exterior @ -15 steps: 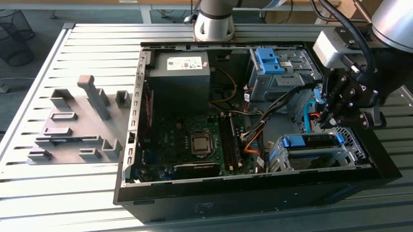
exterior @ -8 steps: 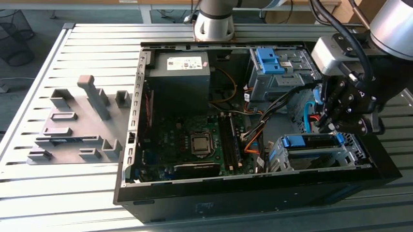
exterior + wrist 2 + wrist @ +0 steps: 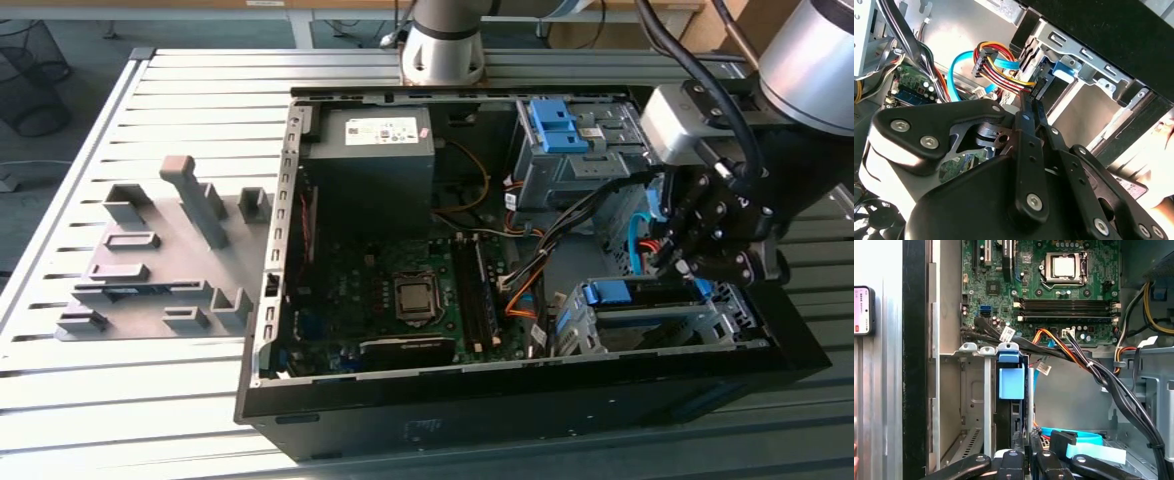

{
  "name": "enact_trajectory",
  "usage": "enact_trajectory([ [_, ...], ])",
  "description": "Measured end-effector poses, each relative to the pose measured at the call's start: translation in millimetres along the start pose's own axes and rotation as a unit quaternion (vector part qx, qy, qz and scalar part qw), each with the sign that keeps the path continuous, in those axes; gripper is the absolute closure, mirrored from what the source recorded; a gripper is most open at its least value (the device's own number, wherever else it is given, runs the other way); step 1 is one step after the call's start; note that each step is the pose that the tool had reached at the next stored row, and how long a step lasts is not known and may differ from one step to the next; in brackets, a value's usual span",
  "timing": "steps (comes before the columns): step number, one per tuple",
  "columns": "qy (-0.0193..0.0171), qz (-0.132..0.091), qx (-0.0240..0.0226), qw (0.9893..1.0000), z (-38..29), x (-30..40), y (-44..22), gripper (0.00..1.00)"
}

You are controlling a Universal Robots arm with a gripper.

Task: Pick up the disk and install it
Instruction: 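Insert the first disk wire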

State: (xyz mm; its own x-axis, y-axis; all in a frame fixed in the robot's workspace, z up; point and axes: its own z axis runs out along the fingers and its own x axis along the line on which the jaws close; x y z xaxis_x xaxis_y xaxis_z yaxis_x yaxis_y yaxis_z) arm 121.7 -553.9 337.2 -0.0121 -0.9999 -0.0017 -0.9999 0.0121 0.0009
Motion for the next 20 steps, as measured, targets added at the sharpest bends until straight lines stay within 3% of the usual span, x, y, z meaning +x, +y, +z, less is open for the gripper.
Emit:
enact_trajectory([
  [20, -0.0001, 0.0, 0.0012, 1.0, 2.3, 2.1, 1.1, 0.84],
])
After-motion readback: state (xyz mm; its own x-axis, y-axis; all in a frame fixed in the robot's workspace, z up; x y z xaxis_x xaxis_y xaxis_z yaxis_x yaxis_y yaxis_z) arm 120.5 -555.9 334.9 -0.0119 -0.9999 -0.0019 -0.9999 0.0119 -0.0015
